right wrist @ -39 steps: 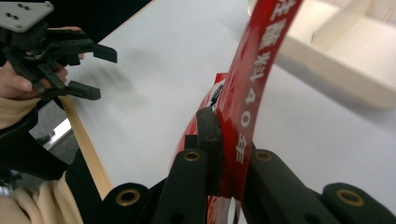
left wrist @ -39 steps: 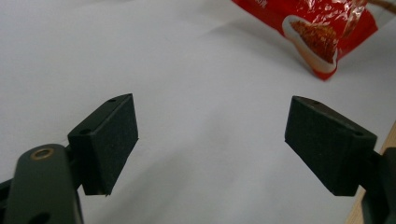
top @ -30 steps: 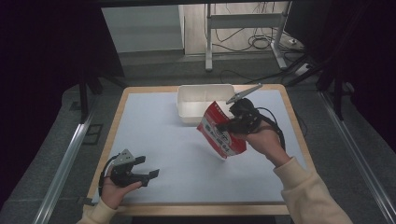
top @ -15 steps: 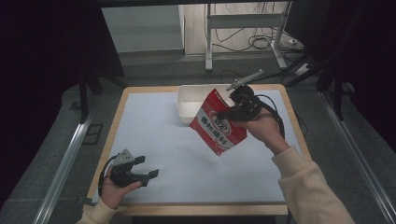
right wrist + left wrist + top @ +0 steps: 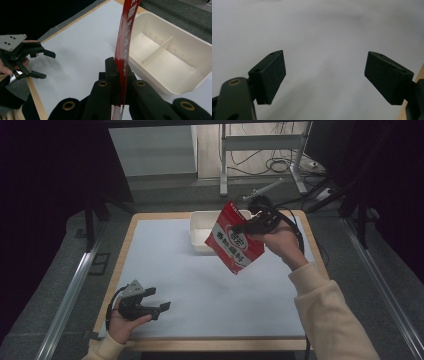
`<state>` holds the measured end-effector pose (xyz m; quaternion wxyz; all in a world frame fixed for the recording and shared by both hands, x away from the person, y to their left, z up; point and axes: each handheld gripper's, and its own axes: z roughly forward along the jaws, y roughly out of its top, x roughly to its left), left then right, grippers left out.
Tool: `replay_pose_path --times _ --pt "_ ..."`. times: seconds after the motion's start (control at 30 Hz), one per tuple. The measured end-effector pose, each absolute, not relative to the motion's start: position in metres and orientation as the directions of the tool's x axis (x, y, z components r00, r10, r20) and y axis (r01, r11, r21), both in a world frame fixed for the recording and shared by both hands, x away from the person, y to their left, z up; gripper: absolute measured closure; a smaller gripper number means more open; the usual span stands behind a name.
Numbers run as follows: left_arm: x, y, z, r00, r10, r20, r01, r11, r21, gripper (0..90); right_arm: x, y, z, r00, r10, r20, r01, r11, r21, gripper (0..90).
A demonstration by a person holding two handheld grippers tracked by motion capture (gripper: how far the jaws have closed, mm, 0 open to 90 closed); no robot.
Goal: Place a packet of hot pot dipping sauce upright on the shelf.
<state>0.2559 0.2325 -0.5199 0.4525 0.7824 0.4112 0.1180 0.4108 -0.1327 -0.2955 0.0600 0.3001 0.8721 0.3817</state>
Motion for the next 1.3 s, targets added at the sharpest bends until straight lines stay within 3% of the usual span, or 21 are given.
replay_pose_path --times 0.67,1.3 --pt "0.257 0.234 -0.520 0.643 0.743 -0.185 0.534 -0.263 0.804 17.1 0.448 -0.109 -0.277 -0.808 0.575 0.129 0.485 0.525 0.699 88.9" --pt "0.256 0.232 -0.517 0.655 0.733 -0.183 0.522 -0.263 0.812 17.1 0.492 -0.087 -0.281 -0.791 0.590 0.161 0.517 0.503 0.693 88.9"
